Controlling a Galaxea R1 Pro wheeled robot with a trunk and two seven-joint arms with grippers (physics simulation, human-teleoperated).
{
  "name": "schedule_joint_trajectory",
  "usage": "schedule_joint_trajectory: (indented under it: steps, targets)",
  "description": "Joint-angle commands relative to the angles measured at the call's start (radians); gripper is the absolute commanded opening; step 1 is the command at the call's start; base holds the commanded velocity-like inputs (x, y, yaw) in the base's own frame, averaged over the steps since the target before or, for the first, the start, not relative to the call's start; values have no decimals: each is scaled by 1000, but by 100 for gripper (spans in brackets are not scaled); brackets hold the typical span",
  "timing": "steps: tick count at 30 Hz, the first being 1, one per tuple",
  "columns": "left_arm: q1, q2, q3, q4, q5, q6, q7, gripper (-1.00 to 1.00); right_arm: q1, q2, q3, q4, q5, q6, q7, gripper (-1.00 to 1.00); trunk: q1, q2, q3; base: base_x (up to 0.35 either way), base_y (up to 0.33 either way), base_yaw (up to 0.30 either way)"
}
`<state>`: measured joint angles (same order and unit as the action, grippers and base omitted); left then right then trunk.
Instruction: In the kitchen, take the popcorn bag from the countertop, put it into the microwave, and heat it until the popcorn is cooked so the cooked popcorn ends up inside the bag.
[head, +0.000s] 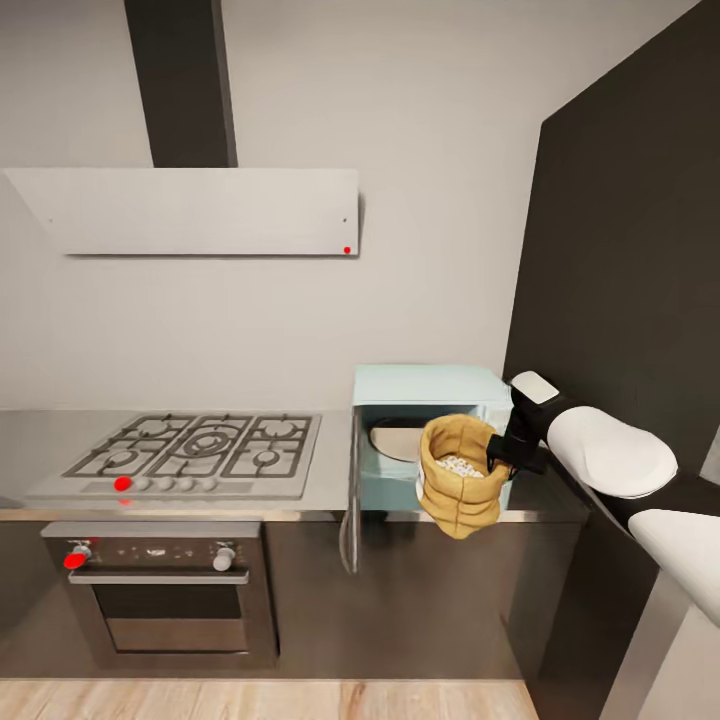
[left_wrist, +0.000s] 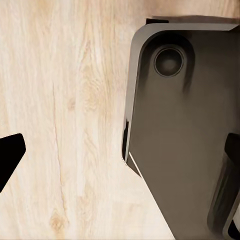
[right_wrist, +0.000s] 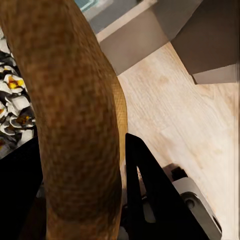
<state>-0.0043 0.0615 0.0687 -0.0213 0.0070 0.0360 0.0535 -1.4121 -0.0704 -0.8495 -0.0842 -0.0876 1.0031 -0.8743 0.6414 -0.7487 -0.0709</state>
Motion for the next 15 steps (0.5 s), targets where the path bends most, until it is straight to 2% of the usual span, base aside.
schedule_joint_trajectory:
  steps: [1, 4, 8, 15]
  targets:
    - [0, 0, 6, -2, 1, 4, 2, 100, -1, 0, 1, -1, -10, 3, -8, -100, 0, -1, -2, 0, -301, 0]
    - [0, 0, 6, -2, 1, 3, 2, 100, -1, 0, 2, 1, -9, 2, -8, -100, 0, -1, -2, 0, -260, 0]
    - [0, 0, 6, -2, 1, 2, 1, 100, -1, 0, 3, 19, -11, 2, -8, -100, 0, -1, -2, 0, -35, 51]
    - [0, -3, 6, -3, 1, 1, 2, 100, -1, 0, 3, 38, -11, 0, -8, -100, 0, -1, -5, 0, -2, 236]
